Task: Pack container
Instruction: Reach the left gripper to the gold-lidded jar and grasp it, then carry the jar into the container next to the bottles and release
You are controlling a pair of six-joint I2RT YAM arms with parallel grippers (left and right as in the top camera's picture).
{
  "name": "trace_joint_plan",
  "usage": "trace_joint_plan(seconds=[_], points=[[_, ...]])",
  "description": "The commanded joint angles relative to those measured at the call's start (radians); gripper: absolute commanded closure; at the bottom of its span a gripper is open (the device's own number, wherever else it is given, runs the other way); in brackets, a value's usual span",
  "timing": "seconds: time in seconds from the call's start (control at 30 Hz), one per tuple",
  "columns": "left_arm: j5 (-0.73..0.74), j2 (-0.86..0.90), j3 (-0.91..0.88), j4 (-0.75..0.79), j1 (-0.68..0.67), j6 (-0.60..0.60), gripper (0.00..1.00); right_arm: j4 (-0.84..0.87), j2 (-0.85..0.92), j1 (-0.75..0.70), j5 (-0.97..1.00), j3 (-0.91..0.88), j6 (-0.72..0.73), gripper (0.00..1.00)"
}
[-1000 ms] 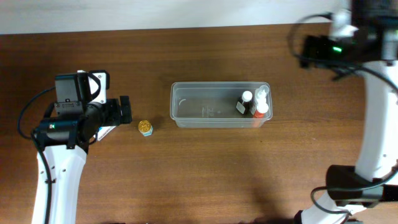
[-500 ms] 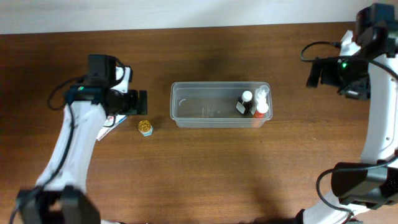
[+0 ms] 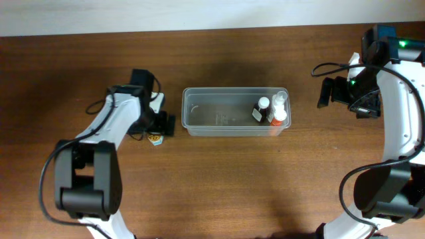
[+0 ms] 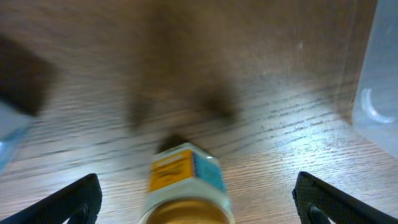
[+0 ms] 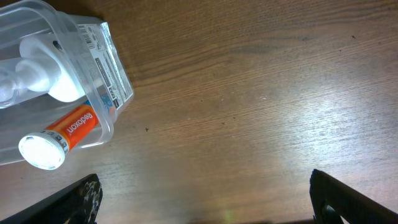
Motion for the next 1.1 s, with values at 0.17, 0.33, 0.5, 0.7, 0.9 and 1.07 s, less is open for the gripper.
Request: trace_joint_plan(seconds=[0.17, 0.33, 0.5, 0.7, 0.9, 1.07], points=[[-0.043, 0.067, 0.019, -0.065, -0.023, 0.0, 0.02, 0.003, -0.02, -0.001, -0.008, -0.006, -0.002, 0.02], [-0.068, 0.067, 0.019, -0.087, -0.023, 0.0, 0.08, 0.003, -0.02, -0.001, -0.008, -0.006, -0.002, 0.02], [-0.068, 0.067, 0.019, -0.045, -0.023, 0.0, 0.34, 0.002, -0.02, -0.001, -0.009, -0.006, -0.002, 0.02], [-0.068, 0.067, 0.019, -0.026, -0.023, 0.0, 0.45, 0.002, -0.02, -0.001, -0.009, -0.006, -0.006, 0.01], [-0.068, 0.066, 0.019, -0.023, -0.023, 0.0, 0.66, 0.002, -0.02, -0.001, -0.009, -0.006, -0.006, 0.01], [-0.068, 0.051, 0.026, -0.031, -0.023, 0.0, 0.81, 0.002, -0.02, -0.001, -0.009, -0.006, -0.006, 0.02]])
